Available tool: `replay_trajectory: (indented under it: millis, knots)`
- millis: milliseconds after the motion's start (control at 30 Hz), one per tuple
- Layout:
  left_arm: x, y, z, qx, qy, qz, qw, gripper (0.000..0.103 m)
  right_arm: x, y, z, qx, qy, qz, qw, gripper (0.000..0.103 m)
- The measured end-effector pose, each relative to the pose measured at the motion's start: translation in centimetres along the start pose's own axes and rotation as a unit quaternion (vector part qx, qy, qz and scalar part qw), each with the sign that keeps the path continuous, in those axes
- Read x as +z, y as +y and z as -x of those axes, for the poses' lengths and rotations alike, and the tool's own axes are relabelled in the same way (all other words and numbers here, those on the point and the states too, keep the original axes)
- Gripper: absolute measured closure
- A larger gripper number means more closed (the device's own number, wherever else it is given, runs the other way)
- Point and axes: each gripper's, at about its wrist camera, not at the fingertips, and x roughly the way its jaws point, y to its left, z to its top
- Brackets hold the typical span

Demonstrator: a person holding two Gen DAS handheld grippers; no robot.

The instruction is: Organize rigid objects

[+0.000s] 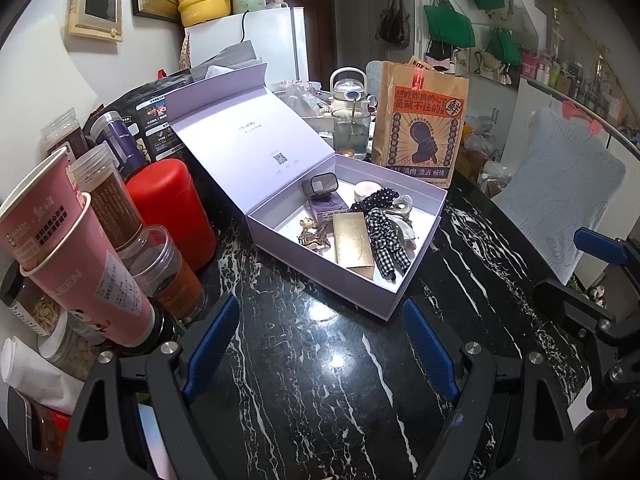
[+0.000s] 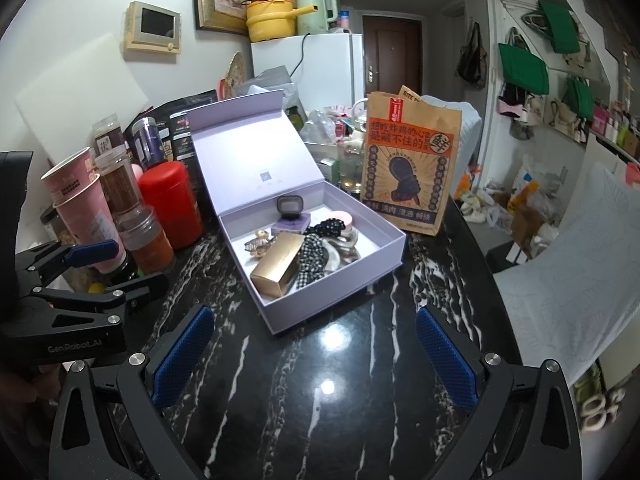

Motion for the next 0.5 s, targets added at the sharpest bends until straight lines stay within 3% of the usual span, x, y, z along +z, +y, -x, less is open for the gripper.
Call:
replay_trajectory:
  millis: [500]
  knots:
    - [-0.4,-0.4,-1.3,-0.002,0.014,-0.006,0.9999,0.019,-0.1,-0.2,-0.5,-0.003,0.009,-0.003,1.000,0.000]
